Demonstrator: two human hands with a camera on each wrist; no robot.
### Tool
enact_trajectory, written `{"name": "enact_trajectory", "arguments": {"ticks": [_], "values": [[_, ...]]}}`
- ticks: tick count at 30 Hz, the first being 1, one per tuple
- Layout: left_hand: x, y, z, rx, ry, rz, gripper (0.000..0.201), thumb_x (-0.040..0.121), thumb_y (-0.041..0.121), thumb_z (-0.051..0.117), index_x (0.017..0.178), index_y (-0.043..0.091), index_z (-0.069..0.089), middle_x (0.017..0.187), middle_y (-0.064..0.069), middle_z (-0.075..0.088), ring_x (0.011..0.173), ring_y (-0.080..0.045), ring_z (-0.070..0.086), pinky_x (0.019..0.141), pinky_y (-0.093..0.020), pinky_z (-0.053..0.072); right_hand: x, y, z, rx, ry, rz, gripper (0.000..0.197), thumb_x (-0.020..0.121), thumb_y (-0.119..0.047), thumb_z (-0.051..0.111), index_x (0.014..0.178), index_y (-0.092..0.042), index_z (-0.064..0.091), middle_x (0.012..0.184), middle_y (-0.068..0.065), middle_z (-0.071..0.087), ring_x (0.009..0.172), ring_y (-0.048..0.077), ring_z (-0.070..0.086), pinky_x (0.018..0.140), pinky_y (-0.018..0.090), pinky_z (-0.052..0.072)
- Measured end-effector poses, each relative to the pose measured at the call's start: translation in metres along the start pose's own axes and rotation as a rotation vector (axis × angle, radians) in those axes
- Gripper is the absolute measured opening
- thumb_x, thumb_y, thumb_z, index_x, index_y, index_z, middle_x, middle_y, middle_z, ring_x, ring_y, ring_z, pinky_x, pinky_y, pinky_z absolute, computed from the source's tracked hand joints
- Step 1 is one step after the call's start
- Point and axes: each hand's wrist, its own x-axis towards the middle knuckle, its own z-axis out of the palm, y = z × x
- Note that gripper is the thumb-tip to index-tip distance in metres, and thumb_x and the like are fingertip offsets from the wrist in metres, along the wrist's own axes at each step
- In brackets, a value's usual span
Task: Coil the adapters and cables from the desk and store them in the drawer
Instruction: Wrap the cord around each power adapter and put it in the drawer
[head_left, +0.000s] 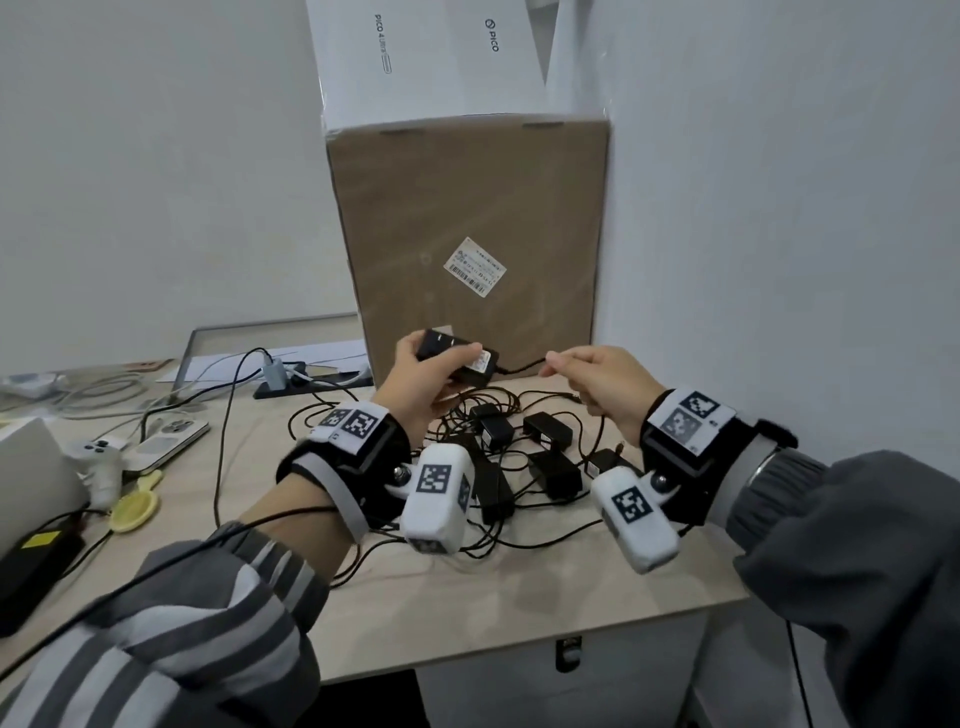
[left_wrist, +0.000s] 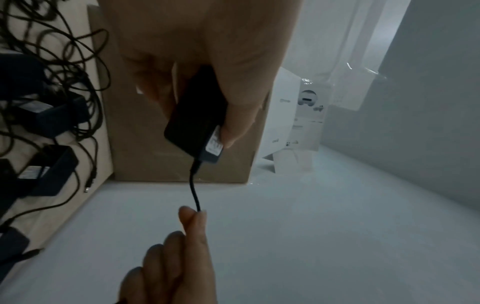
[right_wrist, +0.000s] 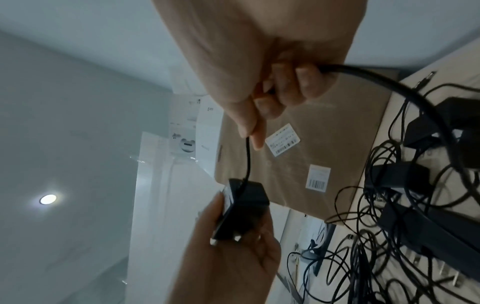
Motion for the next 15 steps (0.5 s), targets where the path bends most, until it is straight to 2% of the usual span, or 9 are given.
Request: {"name": "enact_trajectory", "arguments": {"ticks": [2, 4, 7, 10, 13, 15], "values": [[-0.004, -0.007, 0.001, 0.037, -0.064, -0.047, 0.045, 0.08, 0.02, 0.075, 0.119, 0.014, 0.054, 0.097, -0.006, 0.068, 0.075, -0.015, 0.065, 0.062, -0.023, 0.048, 0.002, 0.0, -0.004, -0.028, 0.02, 0.009, 0.024, 0.093, -0.03, 0.058, 0.077, -0.017, 0.071, 0.055, -0.006, 0.036, 0.05, 0.008, 0.031, 0.046, 0.02, 0.026], [-0.008, -0.015, 0.003, 0.065, -0.103, -0.092, 0.038, 0.08, 0.02, 0.075, 0.114, 0.009, 0.06, 0.097, -0.008, 0.069, 0.076, -0.015, 0.066, 0.063, -0.023, 0.051, 0.005, 0.001, -0.006, -0.084, 0.062, 0.011, 0.024, 0.092, -0.028, 0.059, 0.076, -0.015, 0.072, 0.054, -0.005, 0.037, 0.048, 0.008, 0.031, 0.046, 0.019, 0.026], [-0.013, -0.025, 0.003, 0.287, -0.213, -0.176, 0.034, 0.082, 0.031, 0.073, 0.11, 0.012, 0.063, 0.104, -0.009, 0.069, 0.083, -0.018, 0.068, 0.061, -0.024, 0.051, 0.009, 0.002, -0.008, -0.105, 0.099, 0.033, 0.023, 0.091, -0.025, 0.059, 0.075, -0.013, 0.071, 0.051, -0.005, 0.038, 0.048, 0.008, 0.033, 0.048, 0.018, 0.027], [-0.023, -0.035, 0.009, 0.52, -0.336, -0.169, 0.032, 0.084, 0.043, 0.068, 0.103, 0.017, 0.063, 0.1, -0.007, 0.068, 0.079, -0.018, 0.07, 0.066, -0.028, 0.055, 0.011, 0.002, -0.008, -0.215, 0.072, 0.026, 0.02, 0.089, -0.021, 0.062, 0.075, -0.01, 0.072, 0.045, -0.013, 0.046, 0.05, 0.003, 0.037, 0.049, 0.016, 0.026], [-0.029, -0.041, 0.016, 0.648, -0.39, -0.16, 0.029, 0.088, 0.047, 0.062, 0.098, 0.02, 0.062, 0.092, -0.004, 0.065, 0.072, -0.017, 0.069, 0.046, -0.017, 0.045, 0.011, 0.001, -0.006, -0.384, -0.016, 0.026, 0.018, 0.083, -0.021, 0.066, 0.073, -0.009, 0.074, 0.055, -0.004, 0.051, 0.05, 0.006, 0.04, 0.048, 0.017, 0.028], [-0.029, -0.044, 0.017, 0.742, -0.387, -0.165, 0.033, 0.089, 0.05, 0.058, 0.099, 0.019, 0.061, 0.088, -0.002, 0.065, 0.068, -0.016, 0.067, 0.041, -0.016, 0.039, 0.011, -0.001, -0.003, -0.442, -0.052, 0.025, 0.018, 0.08, -0.022, 0.068, 0.073, -0.007, 0.076, 0.056, -0.001, 0.052, 0.05, 0.007, 0.042, 0.048, 0.019, 0.031]]}}
